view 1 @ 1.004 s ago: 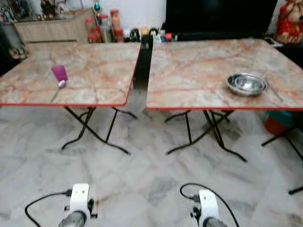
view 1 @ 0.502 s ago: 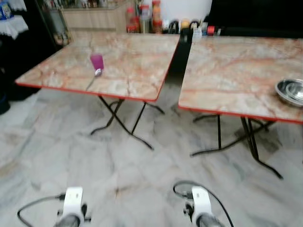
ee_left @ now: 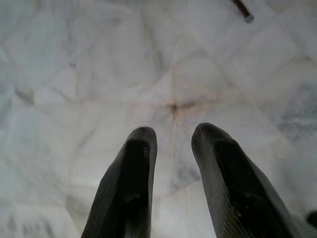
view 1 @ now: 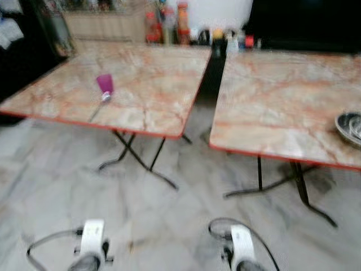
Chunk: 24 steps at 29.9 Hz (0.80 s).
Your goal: Setting the table
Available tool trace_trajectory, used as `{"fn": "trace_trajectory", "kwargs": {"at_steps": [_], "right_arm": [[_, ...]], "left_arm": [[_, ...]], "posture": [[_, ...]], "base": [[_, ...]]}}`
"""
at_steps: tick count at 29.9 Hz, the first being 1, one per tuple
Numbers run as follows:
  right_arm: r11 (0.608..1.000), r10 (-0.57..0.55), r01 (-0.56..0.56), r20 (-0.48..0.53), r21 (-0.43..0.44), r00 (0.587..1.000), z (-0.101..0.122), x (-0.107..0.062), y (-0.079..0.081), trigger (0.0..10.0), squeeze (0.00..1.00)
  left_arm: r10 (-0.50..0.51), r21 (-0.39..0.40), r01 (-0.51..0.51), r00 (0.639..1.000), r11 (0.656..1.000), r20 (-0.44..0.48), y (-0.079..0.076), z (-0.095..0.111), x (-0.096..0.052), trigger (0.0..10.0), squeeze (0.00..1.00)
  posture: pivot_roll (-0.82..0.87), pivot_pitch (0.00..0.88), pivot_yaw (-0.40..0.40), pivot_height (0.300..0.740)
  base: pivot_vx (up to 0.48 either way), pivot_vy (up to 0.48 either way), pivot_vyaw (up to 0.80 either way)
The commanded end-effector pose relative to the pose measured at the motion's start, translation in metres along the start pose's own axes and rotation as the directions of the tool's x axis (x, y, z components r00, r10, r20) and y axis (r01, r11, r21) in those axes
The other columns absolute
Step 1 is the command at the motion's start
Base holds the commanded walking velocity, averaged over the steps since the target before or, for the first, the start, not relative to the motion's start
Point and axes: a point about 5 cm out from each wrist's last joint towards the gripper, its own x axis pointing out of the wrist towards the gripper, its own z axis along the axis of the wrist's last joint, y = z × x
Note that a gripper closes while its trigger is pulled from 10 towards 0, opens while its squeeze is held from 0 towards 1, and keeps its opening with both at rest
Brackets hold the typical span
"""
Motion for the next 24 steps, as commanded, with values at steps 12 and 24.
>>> {"fn": "trace_trajectory", "kwargs": {"at_steps": [12,24], "right_arm": [[0.999,-0.036,0.036,-0.009,-0.018,0.999,-0.003,-0.002,-0.015,10.0,0.00],[0.999,-0.046,0.046,-0.001,-0.013,0.999,0.001,0.000,-0.013,10.0,0.00]], "left_arm": [[-0.006,-0.023,0.004,0.994,1.000,-0.105,-0.004,-0.024,-0.005,10.0,0.00],[0.013,-0.041,-0.020,0.988,0.999,-0.155,-0.002,-0.037,-0.010,10.0,0.00]], "posture": [[0.00,0.000,0.041,0.719],[0.00,0.000,0.041,0.719]], "base": [[0.102,0.000,0.00],[0.000,0.000,0.00]]}}
